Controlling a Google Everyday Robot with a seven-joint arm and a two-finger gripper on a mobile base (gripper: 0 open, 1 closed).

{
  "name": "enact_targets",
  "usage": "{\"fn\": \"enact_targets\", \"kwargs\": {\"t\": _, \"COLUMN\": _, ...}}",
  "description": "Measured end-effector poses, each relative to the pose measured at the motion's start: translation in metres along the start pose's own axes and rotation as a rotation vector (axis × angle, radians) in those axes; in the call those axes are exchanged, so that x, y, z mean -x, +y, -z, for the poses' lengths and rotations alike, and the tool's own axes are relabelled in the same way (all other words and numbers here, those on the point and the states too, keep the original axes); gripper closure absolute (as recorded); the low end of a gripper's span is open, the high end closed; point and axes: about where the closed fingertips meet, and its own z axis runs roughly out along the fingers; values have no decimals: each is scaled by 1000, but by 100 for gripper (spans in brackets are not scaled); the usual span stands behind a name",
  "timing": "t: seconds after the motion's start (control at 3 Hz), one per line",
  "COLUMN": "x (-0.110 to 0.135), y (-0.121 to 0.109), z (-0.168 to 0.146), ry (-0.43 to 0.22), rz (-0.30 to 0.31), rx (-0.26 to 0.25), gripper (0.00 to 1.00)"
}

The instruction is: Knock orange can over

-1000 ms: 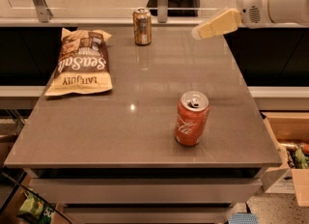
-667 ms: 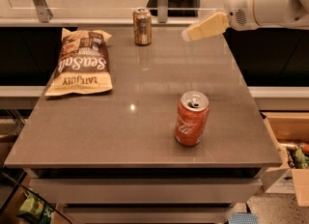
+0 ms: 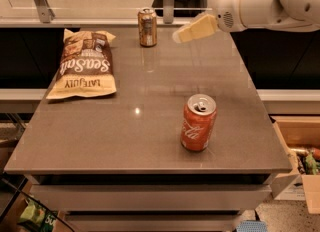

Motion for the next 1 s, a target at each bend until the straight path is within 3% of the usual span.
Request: {"fn": "enact_targets", "kwargs": {"t": 1.0, "x": -1, "y": -5, "z": -58, "ry": -105, "rz": -84, "rx": 41, "gripper": 0}}
